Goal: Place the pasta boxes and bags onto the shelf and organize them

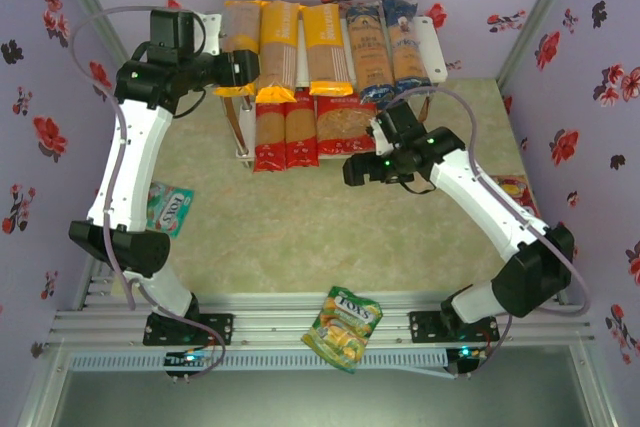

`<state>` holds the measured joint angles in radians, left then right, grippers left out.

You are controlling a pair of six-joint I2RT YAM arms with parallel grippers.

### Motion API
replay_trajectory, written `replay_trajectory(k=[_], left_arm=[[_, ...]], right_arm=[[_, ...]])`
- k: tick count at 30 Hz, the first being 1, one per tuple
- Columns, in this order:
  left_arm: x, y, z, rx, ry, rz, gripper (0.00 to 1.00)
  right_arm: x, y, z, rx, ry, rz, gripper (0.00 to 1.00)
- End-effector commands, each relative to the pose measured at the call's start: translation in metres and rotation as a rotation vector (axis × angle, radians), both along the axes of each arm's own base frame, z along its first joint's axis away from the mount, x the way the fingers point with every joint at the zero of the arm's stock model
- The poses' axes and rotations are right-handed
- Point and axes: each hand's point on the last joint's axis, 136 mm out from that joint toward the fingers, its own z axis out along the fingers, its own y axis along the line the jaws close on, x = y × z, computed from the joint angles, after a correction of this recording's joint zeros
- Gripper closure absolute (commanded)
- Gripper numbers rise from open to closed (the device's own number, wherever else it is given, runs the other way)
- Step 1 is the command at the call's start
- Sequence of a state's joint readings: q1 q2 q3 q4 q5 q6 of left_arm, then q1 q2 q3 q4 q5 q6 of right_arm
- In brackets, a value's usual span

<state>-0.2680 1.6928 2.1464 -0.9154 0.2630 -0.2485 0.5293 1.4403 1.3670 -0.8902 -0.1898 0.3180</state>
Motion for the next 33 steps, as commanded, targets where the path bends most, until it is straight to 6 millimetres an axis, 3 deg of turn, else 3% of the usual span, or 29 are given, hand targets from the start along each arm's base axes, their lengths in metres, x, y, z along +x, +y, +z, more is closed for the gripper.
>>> replay_trajectory(k=[1, 4, 5, 12, 15, 25, 33], left_arm=[[-0.016, 0.013, 0.032, -0.006, -0.087, 0.005, 0.28], [-0.024, 0.026, 0.040, 0.006, -0.099, 0.022, 0.25], [-0.027, 0.031, 0.045, 0.009, -0.109, 0.030, 0.02], [-0.049, 0.069, 0.068, 0.023, -0.184, 0.127, 0.00], [-0.057, 0.086, 0.062, 0.036, -0.218, 0.187, 0.00], [-0.074, 0.119, 0.005, 0.049, -0.216, 0.306, 0.00], [-0.079, 0.154, -0.026, 0.107, -0.256, 0.497, 0.00]], right_arm=[[-0.003, -0.010, 0.007, -0.005, -0.013, -0.024, 0.04], [-0.004, -0.013, 0.009, -0.009, -0.016, -0.033, 0.04], [-0.004, -0.014, 0.010, -0.009, -0.019, -0.034, 0.04], [-0.004, -0.025, 0.017, -0.025, -0.047, -0.068, 0.04], [-0.002, -0.041, 0.023, -0.049, -0.085, -0.119, 0.03], [-0.004, -0.136, 0.062, -0.071, -0.325, -0.494, 0.01], [-0.045, -0.224, 0.097, -0.147, -0.656, -0.867, 0.01]])
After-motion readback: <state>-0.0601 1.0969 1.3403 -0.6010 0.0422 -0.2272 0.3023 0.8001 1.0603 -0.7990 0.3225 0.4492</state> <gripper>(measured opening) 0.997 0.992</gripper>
